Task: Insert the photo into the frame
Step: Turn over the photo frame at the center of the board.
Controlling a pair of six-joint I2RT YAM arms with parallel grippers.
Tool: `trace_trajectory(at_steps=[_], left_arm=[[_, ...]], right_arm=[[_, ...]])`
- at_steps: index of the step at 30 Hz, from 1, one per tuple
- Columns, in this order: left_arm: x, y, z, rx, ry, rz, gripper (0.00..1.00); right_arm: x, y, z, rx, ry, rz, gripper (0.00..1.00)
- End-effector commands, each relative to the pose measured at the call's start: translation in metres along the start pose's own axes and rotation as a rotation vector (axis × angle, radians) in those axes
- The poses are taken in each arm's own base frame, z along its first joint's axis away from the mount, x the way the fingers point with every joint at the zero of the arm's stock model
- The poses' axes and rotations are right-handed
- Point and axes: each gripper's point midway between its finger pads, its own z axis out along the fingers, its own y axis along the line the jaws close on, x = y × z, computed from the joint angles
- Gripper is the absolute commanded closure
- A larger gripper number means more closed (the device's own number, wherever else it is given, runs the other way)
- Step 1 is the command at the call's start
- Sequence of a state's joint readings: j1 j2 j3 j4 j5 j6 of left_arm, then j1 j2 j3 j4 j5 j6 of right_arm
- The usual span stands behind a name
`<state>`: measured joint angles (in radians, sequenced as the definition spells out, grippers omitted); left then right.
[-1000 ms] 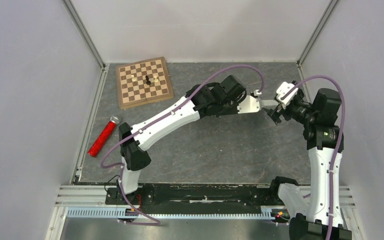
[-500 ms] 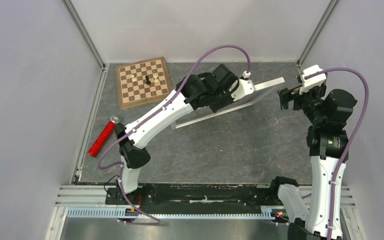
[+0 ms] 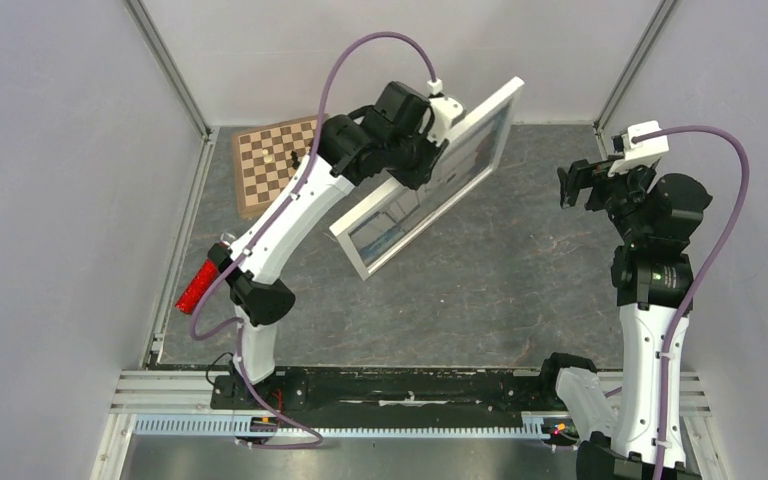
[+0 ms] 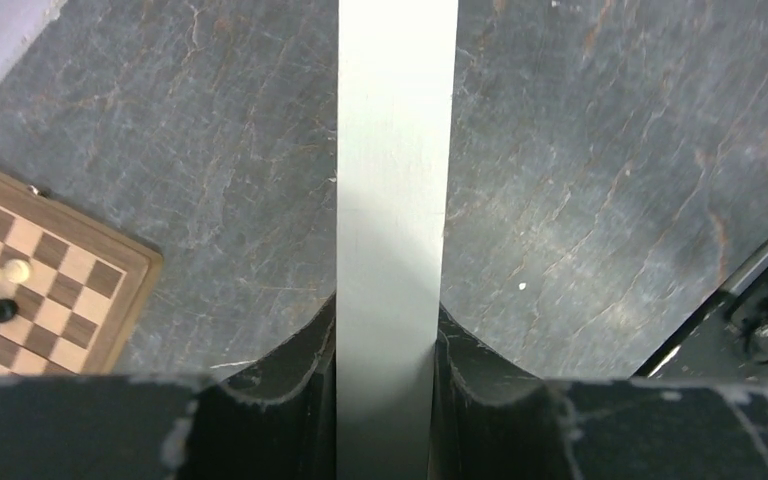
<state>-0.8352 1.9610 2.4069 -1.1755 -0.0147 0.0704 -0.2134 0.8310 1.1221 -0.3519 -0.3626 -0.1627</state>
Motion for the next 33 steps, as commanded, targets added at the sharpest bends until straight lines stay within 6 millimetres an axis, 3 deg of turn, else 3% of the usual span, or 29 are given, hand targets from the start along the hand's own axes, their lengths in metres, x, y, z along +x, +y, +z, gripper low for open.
trace_trajectory(at_steps=[1,10,16,23,33], left_arm=[[-0.089,-0.003,-0.051,0.11,-0.362,-0.24,0.98],[-0.097,0.021,-0.048,0.187,-0.374,-0.481,0.98],[-0.089,0.031,-0.035,0.259,-0.328,-0.644,0.98],[-0.068,0.04,-0.015,0.294,-0.272,-0.782,0.98],[-0.019,0.046,0.011,0.276,-0.217,-0.89,0.98]], right_arm=[[-0.009,-0.005,0.004,0.028,-0.037,0.032,0.12],[-0.007,-0.004,0.009,0.016,-0.023,0.063,0.12],[-0.001,-0.003,0.012,0.008,-0.006,0.069,0.12],[0.012,-0.001,0.013,0.0,0.019,0.075,0.12],[0.023,0.003,0.01,-0.011,0.033,0.074,0.12]])
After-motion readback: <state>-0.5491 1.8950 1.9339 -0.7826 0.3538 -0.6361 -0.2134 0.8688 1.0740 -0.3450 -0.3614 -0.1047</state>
